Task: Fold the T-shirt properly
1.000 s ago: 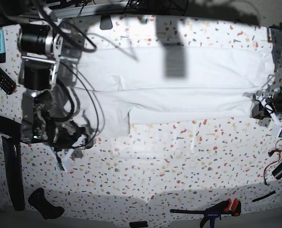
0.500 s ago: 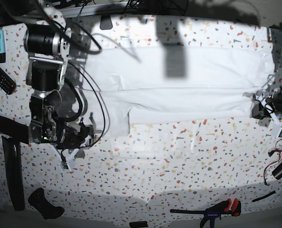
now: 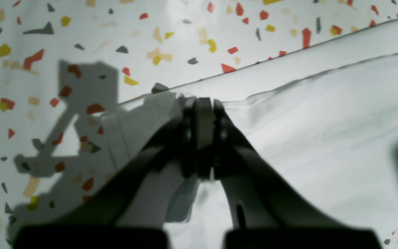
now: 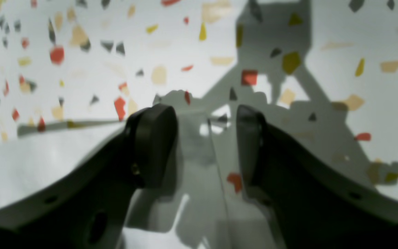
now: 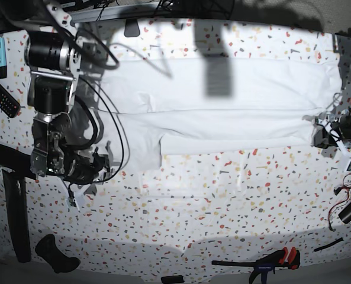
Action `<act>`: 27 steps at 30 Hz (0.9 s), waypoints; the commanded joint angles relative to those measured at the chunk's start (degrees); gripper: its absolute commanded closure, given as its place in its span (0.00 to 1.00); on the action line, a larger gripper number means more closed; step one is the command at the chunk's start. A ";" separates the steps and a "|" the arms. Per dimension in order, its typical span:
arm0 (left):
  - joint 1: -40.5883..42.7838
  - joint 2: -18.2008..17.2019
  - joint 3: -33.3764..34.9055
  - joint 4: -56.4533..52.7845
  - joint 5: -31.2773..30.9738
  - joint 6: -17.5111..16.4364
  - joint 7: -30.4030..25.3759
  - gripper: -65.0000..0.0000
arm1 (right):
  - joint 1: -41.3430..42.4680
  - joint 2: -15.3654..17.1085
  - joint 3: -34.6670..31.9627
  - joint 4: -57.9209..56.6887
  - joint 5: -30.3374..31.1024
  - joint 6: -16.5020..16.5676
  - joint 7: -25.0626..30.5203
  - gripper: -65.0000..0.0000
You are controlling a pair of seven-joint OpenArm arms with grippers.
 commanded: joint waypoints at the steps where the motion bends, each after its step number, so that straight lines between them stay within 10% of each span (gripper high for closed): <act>1: -0.98 -1.31 -0.44 0.90 -0.85 -0.11 -0.94 1.00 | 1.27 0.48 0.13 -0.24 0.20 0.04 -0.07 0.51; 6: -0.96 -1.31 -0.44 0.90 -0.85 -0.11 -0.94 1.00 | 1.55 0.46 0.13 -0.50 5.11 0.11 -3.98 0.53; 15: -0.96 -1.31 -0.44 0.90 -0.85 -0.11 -0.90 1.00 | 1.75 0.48 0.13 -0.50 8.85 0.13 -10.86 1.00; 27: -0.98 -1.31 -0.44 0.90 -0.83 -0.11 -0.92 1.00 | 3.45 0.48 0.13 7.10 12.15 7.26 -15.78 1.00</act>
